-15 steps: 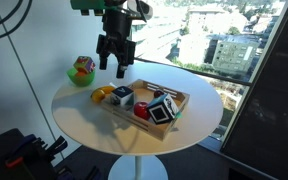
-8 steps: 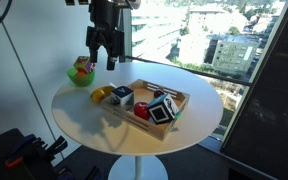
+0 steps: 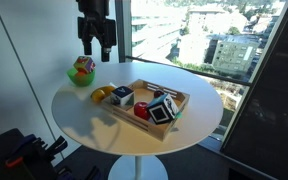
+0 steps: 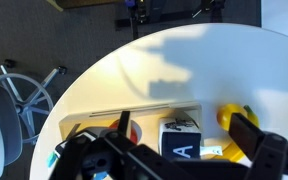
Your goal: Put the blue block onto the tray
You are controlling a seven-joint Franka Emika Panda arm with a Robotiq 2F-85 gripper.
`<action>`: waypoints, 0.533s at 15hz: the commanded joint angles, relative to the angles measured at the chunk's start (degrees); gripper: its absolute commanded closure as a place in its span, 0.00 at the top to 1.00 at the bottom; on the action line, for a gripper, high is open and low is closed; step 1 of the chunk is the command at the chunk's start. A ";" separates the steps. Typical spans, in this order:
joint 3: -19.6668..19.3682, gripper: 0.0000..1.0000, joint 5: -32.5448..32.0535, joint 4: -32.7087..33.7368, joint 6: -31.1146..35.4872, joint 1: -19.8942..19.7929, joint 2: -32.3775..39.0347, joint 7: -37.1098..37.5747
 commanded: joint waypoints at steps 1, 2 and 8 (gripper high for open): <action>-0.14 1.00 1.32 -3.14 3.34 0.40 -4.16 -0.57; -0.15 1.00 1.42 -3.57 4.06 0.42 -4.64 -0.58; 0.04 1.00 0.54 -2.77 3.55 0.20 -3.36 -0.10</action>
